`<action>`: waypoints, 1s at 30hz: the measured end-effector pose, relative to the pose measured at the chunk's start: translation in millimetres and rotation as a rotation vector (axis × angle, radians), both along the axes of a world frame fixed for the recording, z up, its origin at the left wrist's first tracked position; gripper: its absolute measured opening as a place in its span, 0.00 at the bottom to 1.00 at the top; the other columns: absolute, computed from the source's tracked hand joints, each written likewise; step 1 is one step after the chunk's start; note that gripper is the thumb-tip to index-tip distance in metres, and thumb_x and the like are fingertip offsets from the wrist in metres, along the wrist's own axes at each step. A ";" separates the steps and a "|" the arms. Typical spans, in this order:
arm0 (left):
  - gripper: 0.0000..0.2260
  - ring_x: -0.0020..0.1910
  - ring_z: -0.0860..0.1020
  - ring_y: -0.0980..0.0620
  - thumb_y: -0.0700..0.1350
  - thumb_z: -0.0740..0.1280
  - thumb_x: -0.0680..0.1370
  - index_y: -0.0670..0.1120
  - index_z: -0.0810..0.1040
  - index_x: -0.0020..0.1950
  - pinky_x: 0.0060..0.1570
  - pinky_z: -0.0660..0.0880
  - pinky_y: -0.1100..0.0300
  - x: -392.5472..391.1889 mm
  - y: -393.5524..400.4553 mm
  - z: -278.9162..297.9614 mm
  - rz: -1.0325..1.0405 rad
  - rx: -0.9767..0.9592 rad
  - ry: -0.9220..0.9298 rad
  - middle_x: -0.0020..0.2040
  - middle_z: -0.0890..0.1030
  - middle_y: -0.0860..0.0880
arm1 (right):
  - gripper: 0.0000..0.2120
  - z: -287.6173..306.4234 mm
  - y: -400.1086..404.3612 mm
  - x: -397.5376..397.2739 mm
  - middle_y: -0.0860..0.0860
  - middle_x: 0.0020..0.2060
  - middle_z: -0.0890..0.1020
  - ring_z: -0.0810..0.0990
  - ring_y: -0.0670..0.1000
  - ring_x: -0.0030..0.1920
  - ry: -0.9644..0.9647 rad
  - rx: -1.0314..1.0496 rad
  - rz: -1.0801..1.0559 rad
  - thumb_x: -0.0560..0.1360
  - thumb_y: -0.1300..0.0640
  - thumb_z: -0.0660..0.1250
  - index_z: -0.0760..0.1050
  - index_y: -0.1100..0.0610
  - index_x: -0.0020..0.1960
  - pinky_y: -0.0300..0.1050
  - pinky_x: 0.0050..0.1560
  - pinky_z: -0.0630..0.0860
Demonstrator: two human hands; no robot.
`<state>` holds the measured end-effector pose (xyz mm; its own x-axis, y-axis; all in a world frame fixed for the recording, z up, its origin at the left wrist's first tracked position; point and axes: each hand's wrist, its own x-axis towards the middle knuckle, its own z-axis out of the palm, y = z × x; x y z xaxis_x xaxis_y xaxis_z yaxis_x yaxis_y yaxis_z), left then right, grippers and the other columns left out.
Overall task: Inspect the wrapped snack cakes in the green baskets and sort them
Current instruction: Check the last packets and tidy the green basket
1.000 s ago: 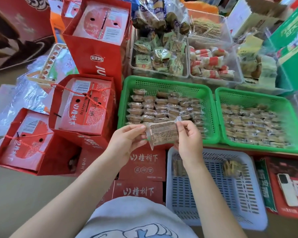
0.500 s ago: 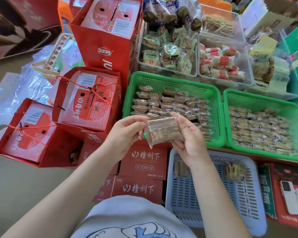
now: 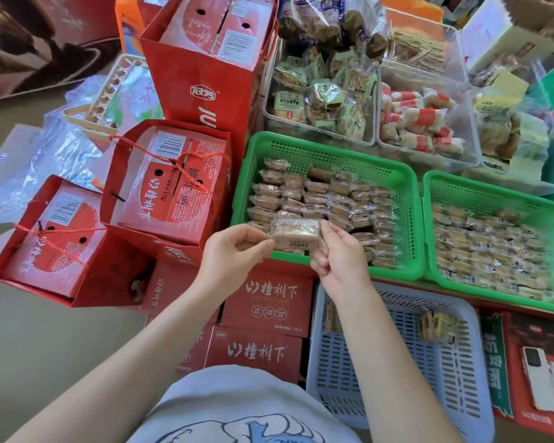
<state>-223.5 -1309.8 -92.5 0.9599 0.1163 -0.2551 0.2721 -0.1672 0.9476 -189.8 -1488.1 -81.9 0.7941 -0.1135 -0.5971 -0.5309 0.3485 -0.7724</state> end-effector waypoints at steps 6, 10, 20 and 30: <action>0.05 0.41 0.85 0.54 0.36 0.71 0.79 0.46 0.84 0.48 0.46 0.83 0.60 4.2 10.5 -20.0 0.015 -0.029 0.052 0.41 0.86 0.47 | 0.14 -6.8 1.0 2.9 0.51 0.44 0.81 0.81 0.51 0.37 0.098 -0.165 0.349 0.79 0.43 0.67 0.75 0.50 0.59 0.44 0.33 0.77; 0.14 0.64 0.79 0.50 0.38 0.63 0.83 0.44 0.78 0.68 0.67 0.74 0.56 2.4 15.6 -48.2 -0.149 0.378 -0.008 0.65 0.81 0.47 | 0.15 -14.6 -0.7 12.6 0.50 0.56 0.79 0.84 0.49 0.47 -0.025 -0.352 0.267 0.77 0.58 0.72 0.73 0.49 0.60 0.47 0.42 0.83; 0.33 0.82 0.40 0.47 0.42 0.58 0.83 0.41 0.42 0.82 0.73 0.34 0.64 -9.1 16.3 -80.5 -0.465 0.807 0.060 0.82 0.38 0.42 | 0.11 -60.2 21.6 45.1 0.50 0.55 0.81 0.78 0.51 0.54 -0.382 -0.979 0.914 0.77 0.60 0.71 0.78 0.55 0.59 0.48 0.55 0.75; 0.30 0.78 0.28 0.46 0.58 0.55 0.84 0.51 0.50 0.83 0.74 0.36 0.51 13.7 10.5 -89.1 -0.596 0.904 0.105 0.82 0.34 0.47 | 0.14 -91.7 32.6 68.8 0.57 0.55 0.76 0.76 0.57 0.57 -0.334 -1.125 1.081 0.82 0.53 0.63 0.82 0.58 0.59 0.46 0.52 0.72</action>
<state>-209.8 -1299.4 -181.6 0.9027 -0.1747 -0.3932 -0.0112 -0.9231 0.3844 -121.0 -1455.5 -173.7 0.8619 0.3215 -0.3921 0.0988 -0.8650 -0.4920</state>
